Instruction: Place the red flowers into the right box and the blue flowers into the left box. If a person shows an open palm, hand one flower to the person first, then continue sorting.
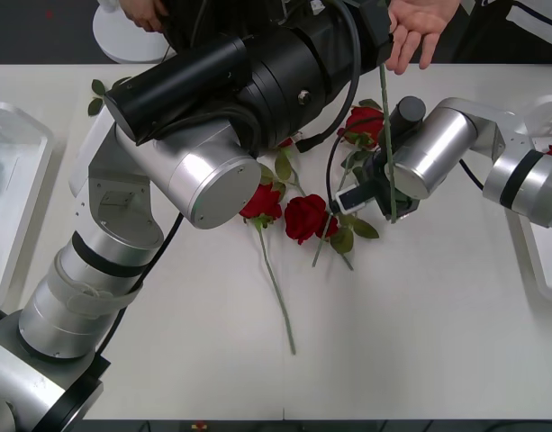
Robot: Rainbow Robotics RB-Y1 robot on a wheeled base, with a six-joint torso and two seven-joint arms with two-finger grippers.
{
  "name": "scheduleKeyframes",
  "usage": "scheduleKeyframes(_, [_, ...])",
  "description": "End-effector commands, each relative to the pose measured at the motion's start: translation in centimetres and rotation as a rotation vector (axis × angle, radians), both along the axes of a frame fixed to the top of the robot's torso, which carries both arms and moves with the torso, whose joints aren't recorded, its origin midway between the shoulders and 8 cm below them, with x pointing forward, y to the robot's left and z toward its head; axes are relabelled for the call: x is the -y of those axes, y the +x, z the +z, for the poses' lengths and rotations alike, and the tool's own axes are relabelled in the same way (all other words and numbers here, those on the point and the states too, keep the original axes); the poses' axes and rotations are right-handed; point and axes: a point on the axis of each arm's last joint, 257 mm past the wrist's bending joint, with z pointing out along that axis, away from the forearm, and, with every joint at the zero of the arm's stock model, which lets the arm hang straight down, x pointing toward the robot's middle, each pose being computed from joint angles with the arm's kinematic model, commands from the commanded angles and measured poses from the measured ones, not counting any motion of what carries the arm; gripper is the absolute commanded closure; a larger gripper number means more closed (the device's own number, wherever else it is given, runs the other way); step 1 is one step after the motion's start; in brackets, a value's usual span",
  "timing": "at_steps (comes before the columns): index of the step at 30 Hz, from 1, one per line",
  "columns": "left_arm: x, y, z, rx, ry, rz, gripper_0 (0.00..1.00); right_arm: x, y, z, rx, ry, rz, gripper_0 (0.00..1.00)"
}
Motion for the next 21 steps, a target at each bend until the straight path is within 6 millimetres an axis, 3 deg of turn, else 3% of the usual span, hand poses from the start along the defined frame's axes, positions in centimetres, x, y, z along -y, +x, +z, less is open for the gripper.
scheduleKeyframes(1, [1.3, -2.0, 2.3, 0.061, -0.022, -0.034, 1.0, -2.0, 1.2, 1.6, 0.05, -0.042, 0.074, 0.0])
scheduleKeyframes(11, [1.3, -2.0, 2.3, 0.061, -0.022, -0.034, 1.0, -1.6, 0.9, 0.2, 0.023, -0.073, 0.061, 0.02])
scheduleKeyframes(21, [1.3, -2.0, 2.3, 0.061, -0.022, -0.034, 1.0, -2.3, 1.1, -1.1, 0.013, -0.099, 0.067, 0.24])
